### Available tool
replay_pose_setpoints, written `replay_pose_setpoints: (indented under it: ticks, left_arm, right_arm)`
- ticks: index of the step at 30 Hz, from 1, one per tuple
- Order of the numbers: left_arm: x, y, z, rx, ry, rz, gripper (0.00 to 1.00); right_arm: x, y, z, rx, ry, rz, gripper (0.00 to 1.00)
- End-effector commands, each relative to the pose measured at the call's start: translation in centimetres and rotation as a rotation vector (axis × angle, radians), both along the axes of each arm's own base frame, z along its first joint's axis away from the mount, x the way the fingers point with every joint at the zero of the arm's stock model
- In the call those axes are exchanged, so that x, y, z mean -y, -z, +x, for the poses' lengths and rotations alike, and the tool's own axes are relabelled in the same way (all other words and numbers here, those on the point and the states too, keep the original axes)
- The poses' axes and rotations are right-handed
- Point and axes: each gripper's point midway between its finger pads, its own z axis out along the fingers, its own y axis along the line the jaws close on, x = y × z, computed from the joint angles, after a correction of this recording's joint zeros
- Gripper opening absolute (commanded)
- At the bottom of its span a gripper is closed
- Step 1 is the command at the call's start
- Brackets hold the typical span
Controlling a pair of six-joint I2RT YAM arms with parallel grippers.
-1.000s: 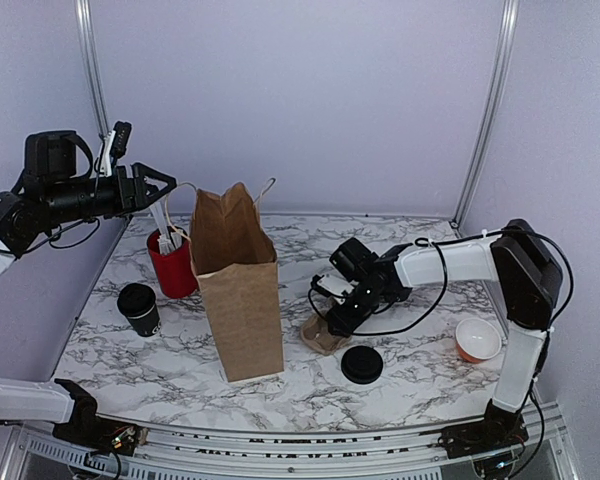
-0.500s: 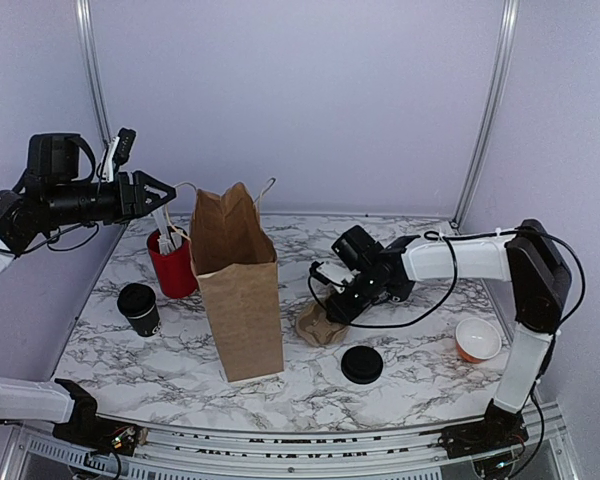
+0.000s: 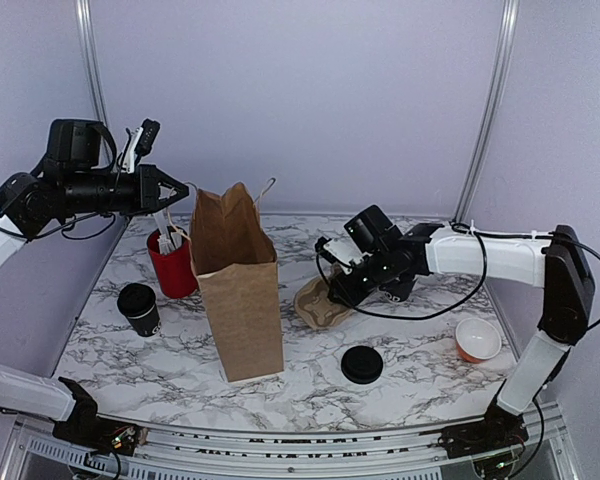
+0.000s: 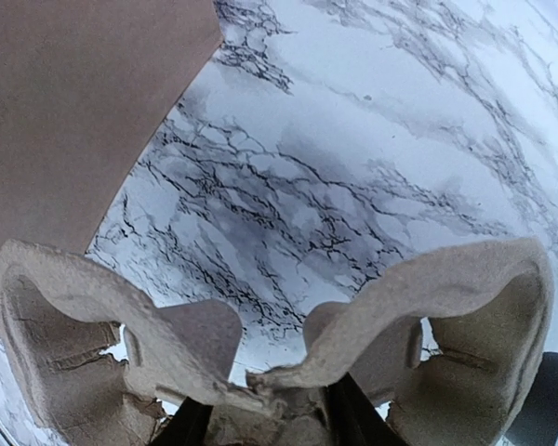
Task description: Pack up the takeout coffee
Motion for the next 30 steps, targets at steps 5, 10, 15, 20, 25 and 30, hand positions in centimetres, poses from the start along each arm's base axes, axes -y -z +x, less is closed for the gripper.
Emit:
replay_pose_setpoints:
  ticks: [5, 10, 15, 20, 25, 30]
  left_arm:
    - [0.5, -2.6, 1.4, 0.081, 0.001, 0.026, 0.0]
    - [2.2, -4.5, 1.8, 0.131, 0.095, 0.02, 0.0]
    - [4.8, -4.5, 1.8, 0.108, 0.225, -0.001, 0.0]
    - [6.9, -3.3, 1.0, 0.079, 0.305, 0.005, 0.0]
    - [9.4, -2.6, -0.3, 0.063, 0.37, 0.013, 0.0]
    - [11.8, -2.8, -1.6, 0.068, 0.424, 0.005, 0.0]
  right_arm:
    - [-0.8, -6.5, 1.0, 0.123, 0.02, 0.124, 0.35]
    - [0.0, -11.1, 1.9, 0.228, 0.08, 0.164, 0.35]
    - [2.6, -15.7, 2.9, 0.341, 0.188, 0.171, 0.36]
    - [5.4, -20.1, 2.6, 0.467, 0.262, 0.18, 0.36]
    - [7.2, -24.6, 2.0, 0.598, 0.282, 0.209, 0.37]
    - [6.4, -29.0, 0.7, 0.669, 0.199, 0.316, 0.37]
